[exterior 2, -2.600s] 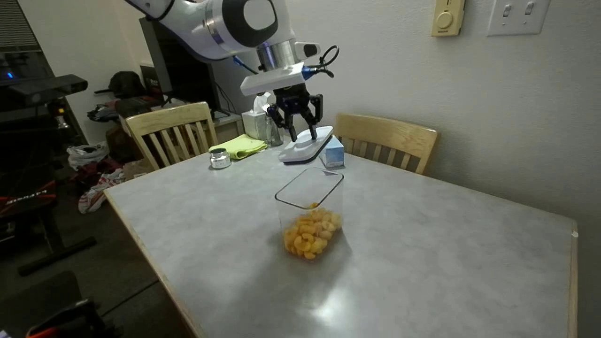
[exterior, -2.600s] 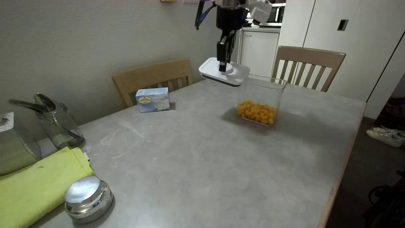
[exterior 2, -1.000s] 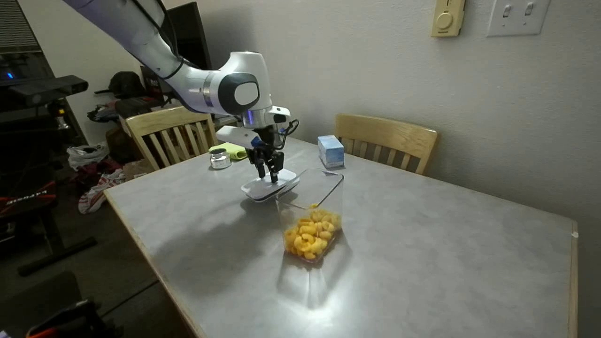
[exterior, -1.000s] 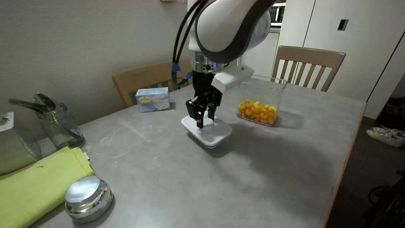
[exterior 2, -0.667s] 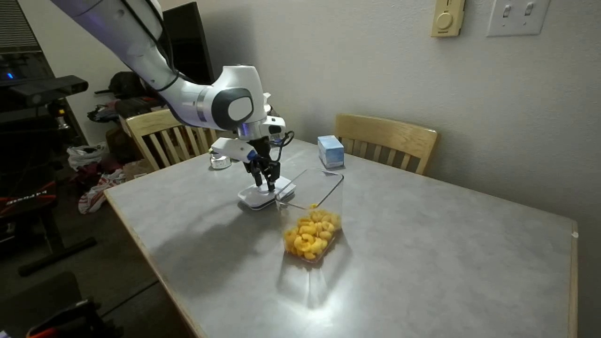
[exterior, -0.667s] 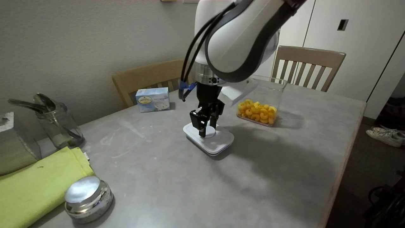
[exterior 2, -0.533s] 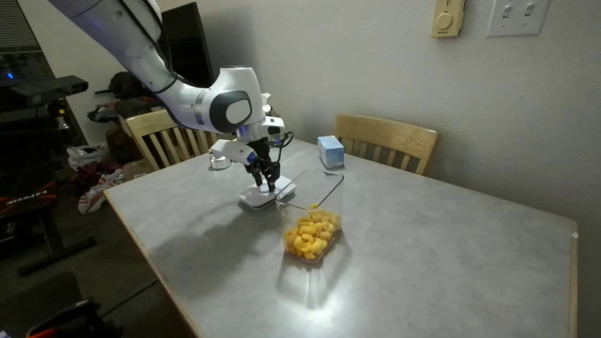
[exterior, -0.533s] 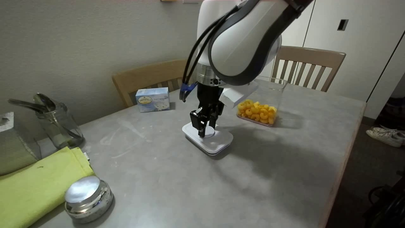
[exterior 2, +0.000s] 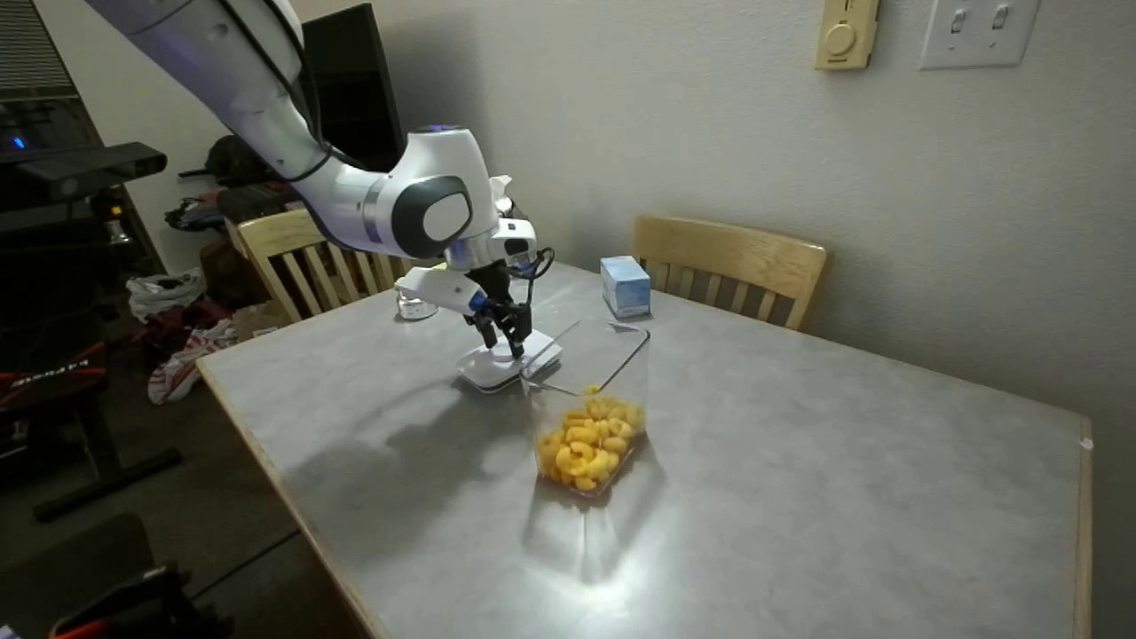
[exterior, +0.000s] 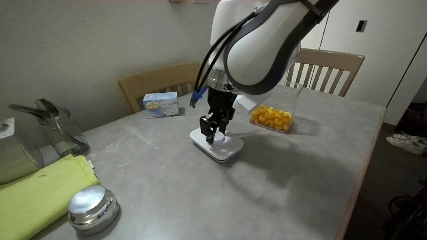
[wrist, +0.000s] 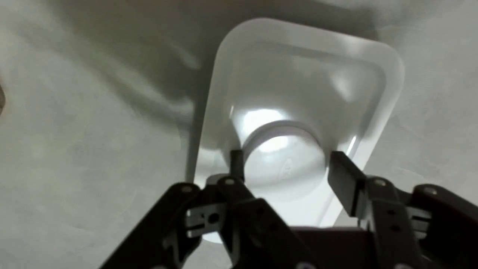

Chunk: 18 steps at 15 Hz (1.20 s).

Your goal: Remove the lid from the container and put it on the table

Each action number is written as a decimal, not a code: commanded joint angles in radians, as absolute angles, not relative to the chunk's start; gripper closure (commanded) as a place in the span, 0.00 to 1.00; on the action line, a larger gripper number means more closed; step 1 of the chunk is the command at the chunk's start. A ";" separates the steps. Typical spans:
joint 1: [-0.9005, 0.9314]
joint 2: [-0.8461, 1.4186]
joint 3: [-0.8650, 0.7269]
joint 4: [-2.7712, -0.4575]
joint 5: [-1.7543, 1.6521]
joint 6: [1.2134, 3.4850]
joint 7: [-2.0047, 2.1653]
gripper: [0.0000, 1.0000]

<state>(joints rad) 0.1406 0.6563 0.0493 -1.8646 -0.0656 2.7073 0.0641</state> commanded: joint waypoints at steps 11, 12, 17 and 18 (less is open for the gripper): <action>0.142 0.416 0.043 -1.928 -0.099 2.524 0.056 0.00; 0.142 0.400 0.043 -1.929 -0.101 2.510 0.059 0.00; 0.139 0.351 0.046 -1.931 -0.103 2.467 0.061 0.00; 0.139 0.390 0.051 -1.896 -0.095 2.491 0.060 0.00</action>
<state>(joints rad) 0.1418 0.3897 0.0474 -1.8971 -0.0935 2.4926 0.0593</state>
